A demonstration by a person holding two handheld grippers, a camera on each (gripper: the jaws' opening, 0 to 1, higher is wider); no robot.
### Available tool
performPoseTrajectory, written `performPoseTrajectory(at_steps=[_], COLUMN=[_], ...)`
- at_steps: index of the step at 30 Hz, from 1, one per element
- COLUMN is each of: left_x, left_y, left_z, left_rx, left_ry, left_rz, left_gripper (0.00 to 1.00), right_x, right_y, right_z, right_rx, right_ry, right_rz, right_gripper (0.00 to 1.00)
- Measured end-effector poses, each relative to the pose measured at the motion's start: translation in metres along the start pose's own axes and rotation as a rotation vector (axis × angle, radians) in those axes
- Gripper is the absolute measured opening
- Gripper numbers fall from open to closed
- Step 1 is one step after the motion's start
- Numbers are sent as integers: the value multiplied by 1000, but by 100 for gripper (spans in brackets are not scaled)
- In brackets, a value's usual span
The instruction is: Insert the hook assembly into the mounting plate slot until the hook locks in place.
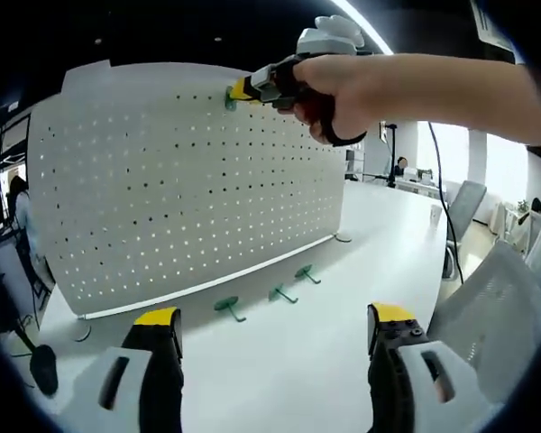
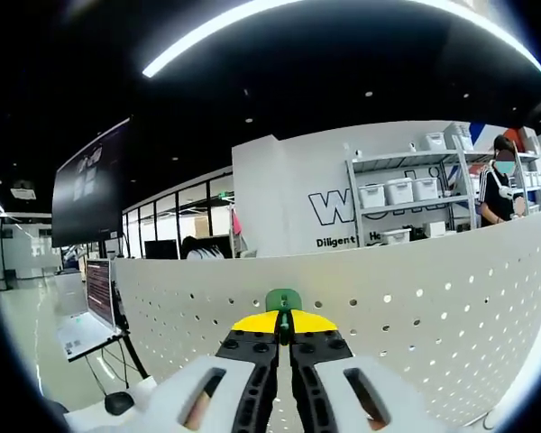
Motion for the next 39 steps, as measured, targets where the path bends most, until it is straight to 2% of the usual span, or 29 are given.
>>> performPoseTrajectory(at_steps=[29, 39], left_x=[4, 1], left_y=[-1, -3], left_z=[-5, -6], left_rx=[10, 20], left_ry=[17, 0], left_rz=[10, -1], left_gripper=[85, 85], right_x=[1, 8], right_y=[-13, -18], right_z=[-11, -10], right_rx=[0, 13], right_ry=[44, 94], right_rz=[-15, -116], right_gripper=[0, 1])
Point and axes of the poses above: the point that each gripper's makers call its tool centre point, and the gripper's own axes: y roughly backward along the fingers, x roughly to its left, z roughly out of its top, the point moved 6 cm from there along y, roughly backward along the fingers, and after that the axes turned 11 degrees about y, right-handed, at the moved point
